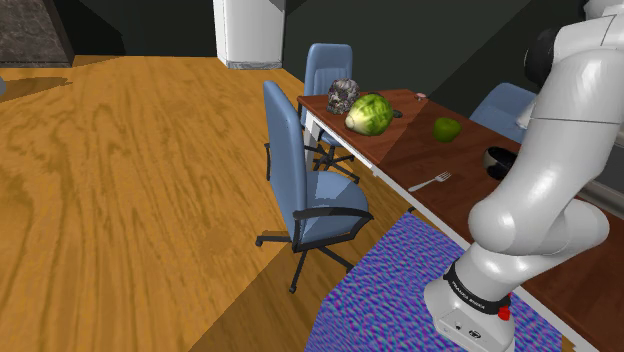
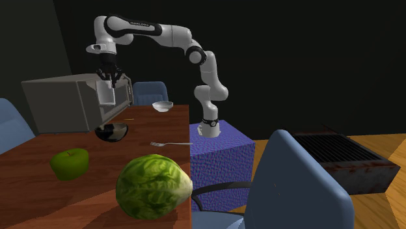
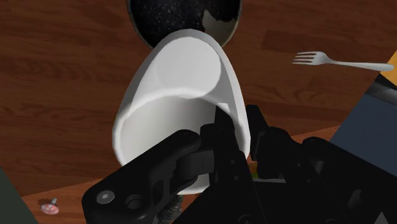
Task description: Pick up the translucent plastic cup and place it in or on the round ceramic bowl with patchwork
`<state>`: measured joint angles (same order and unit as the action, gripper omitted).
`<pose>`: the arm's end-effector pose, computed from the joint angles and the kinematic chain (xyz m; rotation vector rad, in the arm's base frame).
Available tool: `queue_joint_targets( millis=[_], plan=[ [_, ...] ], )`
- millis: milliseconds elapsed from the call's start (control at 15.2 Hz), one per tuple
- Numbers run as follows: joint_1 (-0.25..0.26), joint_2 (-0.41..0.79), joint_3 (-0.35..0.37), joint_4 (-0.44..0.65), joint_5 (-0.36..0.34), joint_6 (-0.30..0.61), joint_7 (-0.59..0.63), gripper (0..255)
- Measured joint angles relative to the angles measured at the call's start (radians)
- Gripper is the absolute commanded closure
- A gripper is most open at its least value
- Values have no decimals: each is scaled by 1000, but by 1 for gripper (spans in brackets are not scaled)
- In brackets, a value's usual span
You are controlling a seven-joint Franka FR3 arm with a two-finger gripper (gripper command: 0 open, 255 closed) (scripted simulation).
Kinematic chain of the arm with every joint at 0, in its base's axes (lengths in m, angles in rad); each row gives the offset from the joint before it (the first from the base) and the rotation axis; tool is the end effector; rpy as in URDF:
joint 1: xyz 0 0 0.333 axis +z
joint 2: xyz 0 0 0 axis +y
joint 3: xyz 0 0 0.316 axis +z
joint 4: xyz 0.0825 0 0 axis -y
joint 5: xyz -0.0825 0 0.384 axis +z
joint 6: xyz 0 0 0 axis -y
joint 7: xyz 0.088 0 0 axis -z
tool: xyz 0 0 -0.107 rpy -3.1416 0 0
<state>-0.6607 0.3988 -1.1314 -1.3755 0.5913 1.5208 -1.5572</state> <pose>0.0454 -0.6232 0.5874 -3.0931 0.2925 -0.3652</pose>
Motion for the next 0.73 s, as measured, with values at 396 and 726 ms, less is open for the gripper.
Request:
queue_joint_targets(
  millis=[396,726],
  plan=[
    [-17,22,9,-45,19,46,-39,255],
    [15,14,4,-127,15,113,-58,255]
  ],
)
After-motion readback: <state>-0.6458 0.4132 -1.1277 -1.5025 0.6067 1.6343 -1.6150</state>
